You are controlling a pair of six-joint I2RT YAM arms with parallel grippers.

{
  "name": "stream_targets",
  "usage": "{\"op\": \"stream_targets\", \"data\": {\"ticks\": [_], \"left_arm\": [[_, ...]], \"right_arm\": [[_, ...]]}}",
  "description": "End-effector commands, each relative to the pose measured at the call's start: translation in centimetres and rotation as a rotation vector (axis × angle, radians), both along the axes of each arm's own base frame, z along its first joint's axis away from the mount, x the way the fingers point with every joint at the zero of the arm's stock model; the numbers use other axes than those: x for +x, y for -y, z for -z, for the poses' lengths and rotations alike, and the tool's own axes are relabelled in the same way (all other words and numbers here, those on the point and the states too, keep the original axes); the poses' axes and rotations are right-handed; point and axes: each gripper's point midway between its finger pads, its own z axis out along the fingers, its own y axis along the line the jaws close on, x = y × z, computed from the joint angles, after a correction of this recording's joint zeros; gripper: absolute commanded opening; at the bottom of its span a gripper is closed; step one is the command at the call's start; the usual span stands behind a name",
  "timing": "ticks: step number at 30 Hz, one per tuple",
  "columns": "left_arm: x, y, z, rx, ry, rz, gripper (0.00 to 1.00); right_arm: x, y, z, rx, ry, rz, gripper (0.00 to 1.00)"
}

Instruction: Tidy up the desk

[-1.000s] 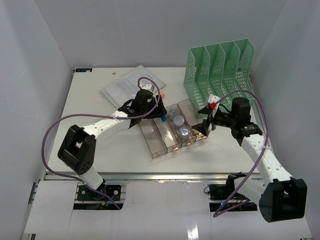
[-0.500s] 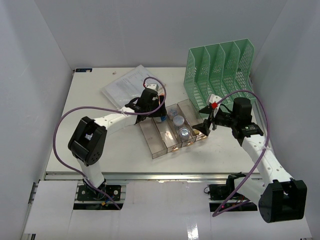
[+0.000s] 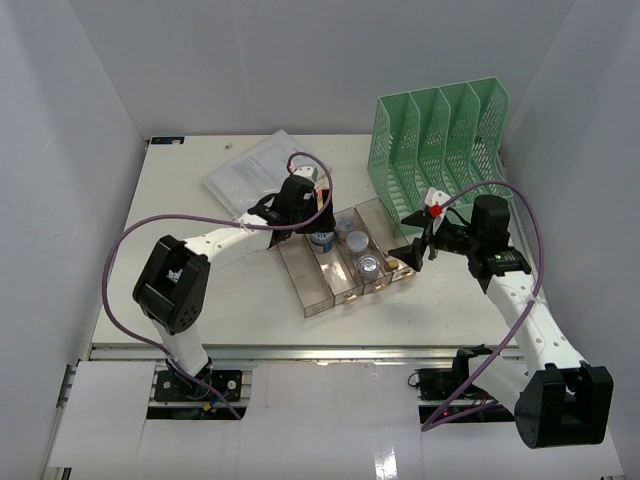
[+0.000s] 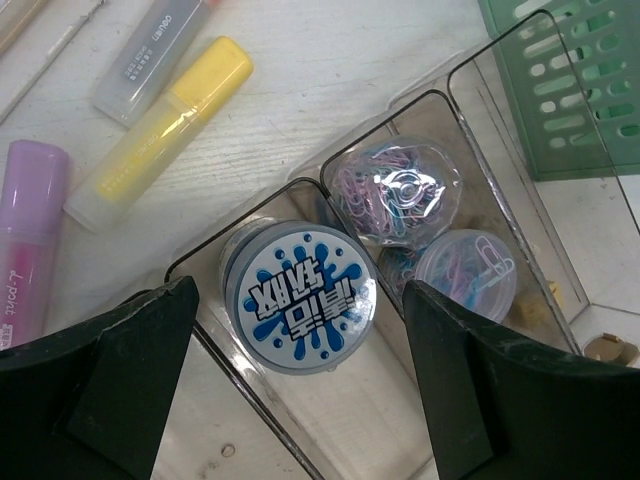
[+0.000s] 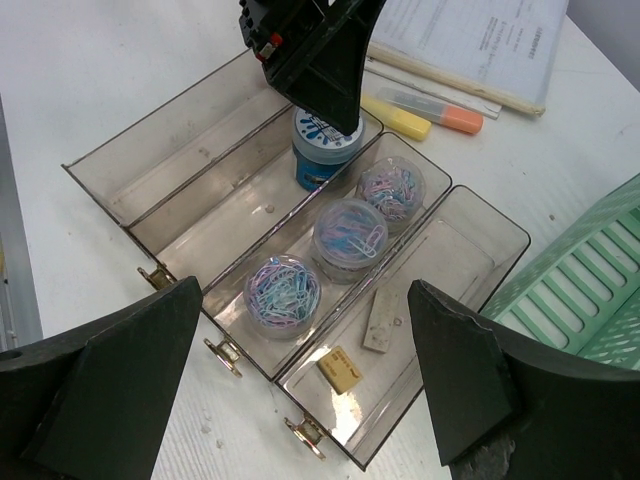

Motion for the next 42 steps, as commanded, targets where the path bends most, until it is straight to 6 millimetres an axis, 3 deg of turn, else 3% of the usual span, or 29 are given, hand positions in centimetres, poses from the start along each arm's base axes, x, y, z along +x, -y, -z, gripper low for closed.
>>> {"op": "stream_targets", "data": {"ticks": [1,4,5,7,10,11,13,16,19,21,25,27,32,35,42], "left_arm": [[-1.3,-1.0,-8.8,-0.080,0.169,0.026,0.95],[-3.5,-4.0,-10.7,-0.079,0.221,-0.031,0.97],[-4.6,-5.6,-10.9,-0.076,0.235,-0.065,0.98],[-6.3,-8.4,-8.9,-0.057,0.197,-0.137,0.98],[-9.0,-12.4,-9.1,-0.144,0.182,-0.253,0.98],[-9.7,-14.5,-7.5,-0.132,0.144,-0.310,0.98],[-10.9,-17.4,-7.1,-0.158,0.129,-0.395,0.98],[-10.9,-21.6,-5.7,-0.146,0.070,-0.535,0.98],[-10.8,-24.4,-4.1,-0.101,-0.020,-0.623,0.98],[-10.4,-26.9,-4.2,-0.037,-0.030,-0.706,0.98],[-10.4,-29.8,-5.9,0.073,0.015,-0.793,0.98],[-10.8,-32.6,-6.4,0.169,0.050,-0.893,0.98],[-11.3,-36.9,-4.0,0.253,-0.025,-0.991,0.98],[-11.4,-38.2,-2.5,0.254,-0.076,-1.033,0.98],[-10.4,-38.1,-0.9,0.208,-0.121,-1.003,0.98]], "right_arm": [[-1.1,-0.4,-0.5,0.064,-0.026,-0.032,0.90],[-2.1,-0.9,1.2,0.106,-0.182,-0.052,0.90],[-2.6,-1.3,0.8,0.115,-0.188,-0.116,0.90],[-3.7,-1.7,0.5,0.124,-0.216,-0.204,0.91],[-3.8,-1.6,0.5,0.111,-0.205,-0.207,0.92],[-3.8,-1.5,0.5,0.108,-0.197,-0.198,0.92],[-3.5,-1.4,0.5,0.101,-0.180,-0.172,0.92],[-3.4,-1.2,0.2,0.094,-0.166,-0.155,0.92],[-3.2,-1.1,0.3,0.091,-0.161,-0.139,0.92],[-3.1,-1.1,0.3,0.092,-0.159,-0.132,0.92],[-3.2,-1.1,0.2,0.094,-0.154,-0.128,0.92],[-3.1,-1.1,0.2,0.096,-0.154,-0.126,0.92],[-3.2,-1.1,0.3,0.096,-0.154,-0.125,0.92],[-3.1,-1.1,0.3,0.095,-0.152,-0.123,0.92],[-3.1,-1.1,0.4,0.095,-0.153,-0.123,0.92]]}}
